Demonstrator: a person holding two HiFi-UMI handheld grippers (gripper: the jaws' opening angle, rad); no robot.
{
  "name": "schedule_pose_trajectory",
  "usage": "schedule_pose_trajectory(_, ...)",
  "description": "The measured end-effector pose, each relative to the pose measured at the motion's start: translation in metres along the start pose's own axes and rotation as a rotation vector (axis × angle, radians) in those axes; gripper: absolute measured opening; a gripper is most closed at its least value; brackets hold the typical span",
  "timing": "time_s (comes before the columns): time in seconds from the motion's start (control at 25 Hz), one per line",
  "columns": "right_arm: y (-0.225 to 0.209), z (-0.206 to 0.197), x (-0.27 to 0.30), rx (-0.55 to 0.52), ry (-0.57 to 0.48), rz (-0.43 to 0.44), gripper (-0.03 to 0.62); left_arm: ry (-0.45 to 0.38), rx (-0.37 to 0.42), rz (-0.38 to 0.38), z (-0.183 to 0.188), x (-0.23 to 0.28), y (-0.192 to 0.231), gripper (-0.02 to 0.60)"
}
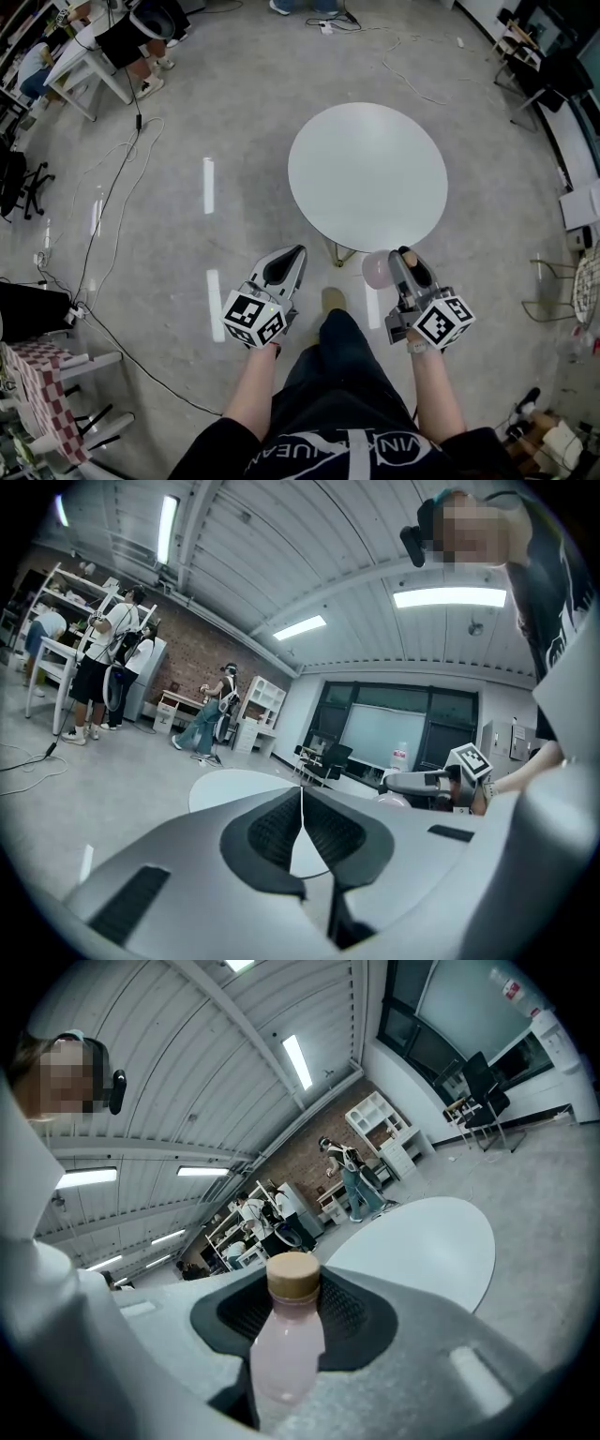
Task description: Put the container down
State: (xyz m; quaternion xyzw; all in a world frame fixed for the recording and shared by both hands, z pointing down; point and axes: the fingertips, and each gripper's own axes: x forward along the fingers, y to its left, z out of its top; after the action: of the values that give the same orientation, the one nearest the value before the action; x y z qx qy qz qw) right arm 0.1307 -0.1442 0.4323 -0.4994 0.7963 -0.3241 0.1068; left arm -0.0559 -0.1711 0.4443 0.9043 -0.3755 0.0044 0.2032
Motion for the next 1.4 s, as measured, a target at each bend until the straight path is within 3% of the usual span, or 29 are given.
schedule_pose_trajectory(0.4, -0.039, 0.008, 0.04, 0.005, 0.038, -0.011, 0.133, 0.068, 0.001, -0.02, -0.013, 0.053, 0.018, 0.014)
schedule_pose_trajectory(0.88, -0.078, -0.001, 0.082, -0.012, 0.111, -0.017, 0.133, 0.171, -0.006, -0.029, -0.056, 0.091, 0.037, 0.014)
schedule_pose_trajectory(1.4, -0.107, -0.004, 0.126, -0.041, 0.16, -0.028, 0.133, 0.168, -0.048, -0.023, -0.064, 0.124, 0.055, 0.014)
